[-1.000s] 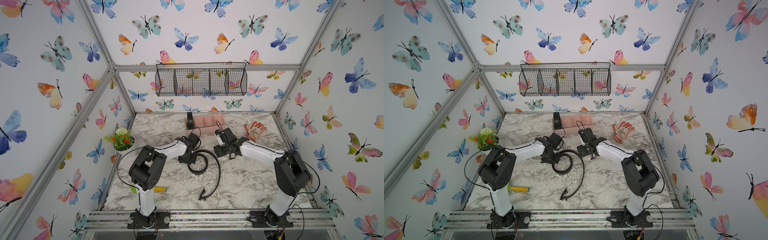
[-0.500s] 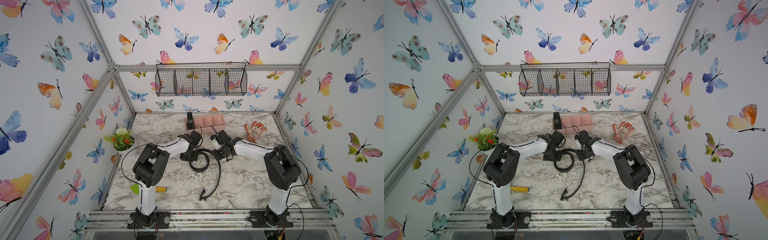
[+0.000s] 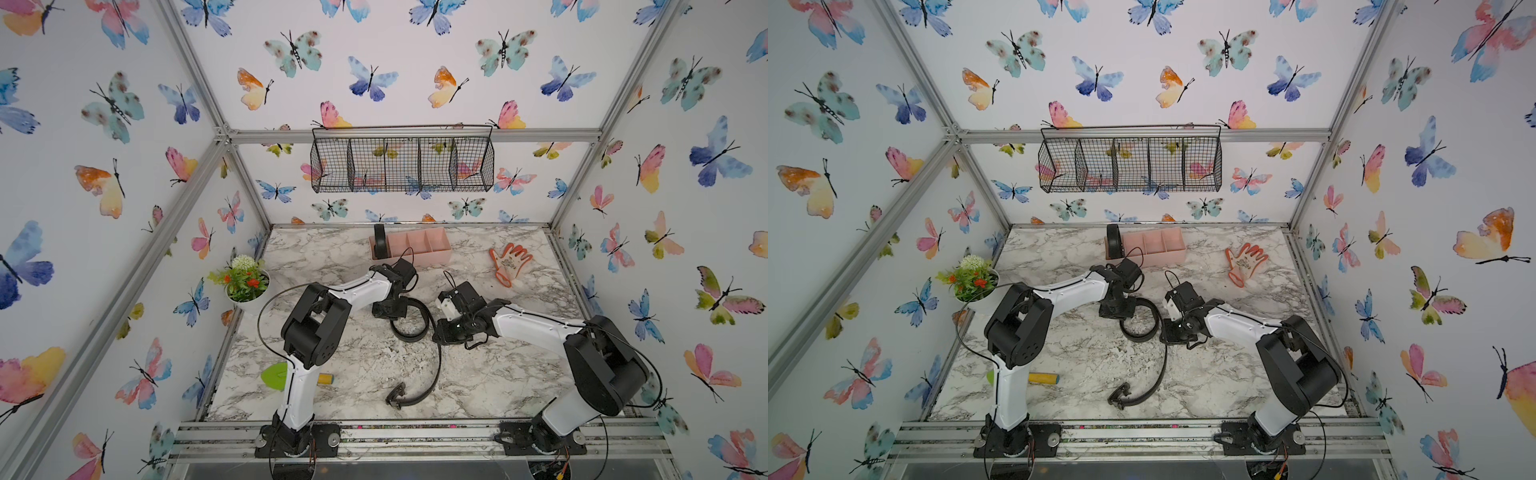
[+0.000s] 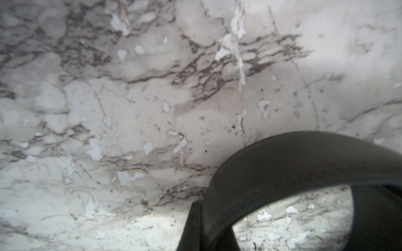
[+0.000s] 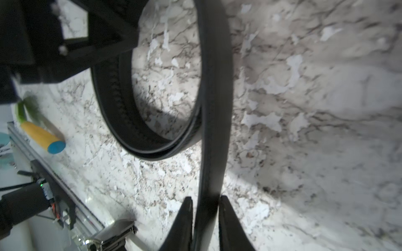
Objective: Place the belts into the storage roll
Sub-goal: Roll the belt at the center of the board, then pick up the belt from the center of the board.
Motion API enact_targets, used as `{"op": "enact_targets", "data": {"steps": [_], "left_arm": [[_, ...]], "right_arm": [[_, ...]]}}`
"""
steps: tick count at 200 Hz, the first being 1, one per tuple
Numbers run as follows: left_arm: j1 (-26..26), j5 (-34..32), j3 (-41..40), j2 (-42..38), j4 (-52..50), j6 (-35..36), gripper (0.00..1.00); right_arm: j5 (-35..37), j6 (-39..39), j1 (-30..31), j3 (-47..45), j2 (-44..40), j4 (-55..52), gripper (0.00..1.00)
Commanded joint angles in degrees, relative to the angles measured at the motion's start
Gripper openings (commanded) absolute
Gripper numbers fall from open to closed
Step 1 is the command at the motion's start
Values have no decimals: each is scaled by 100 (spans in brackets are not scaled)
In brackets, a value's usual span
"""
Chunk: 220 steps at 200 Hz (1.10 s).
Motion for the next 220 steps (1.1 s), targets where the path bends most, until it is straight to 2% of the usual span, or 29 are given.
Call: {"op": "enact_targets", "data": {"steps": [1,9,20,35,44,122,142,203,220], "left_arm": [[-89,136,23,215,-107,-194,5],[-94,158,24,215,-115,-194,5],[-109,158,-20,189,-109,-194,5],[-122,162,-129,126,-64,-194,5],[-118,165,-186,87,-52,-198,5],[-223,352,-298,13,115,-348,5],[-227,384,-293,28,97,-417,5],[-398,484,-8,189,1,-666,6],[-447,520,-18,180,27,-710,6]], "right_arm": [[-857,252,80,40,-103,157,33],[-747,174,79,131,-104,-18,40],[-158,25,71,221,-196,-272,53],[442,-209,29,363,-247,-523,60],[552,-242,-47,407,-218,-526,62],[161,389,-264,741,939,254,67],[118,540,-275,896,1240,182,68],[-320,2177,-200,-73,543,1018,64],[-230,2493,-117,-245,454,1098,64]]}}
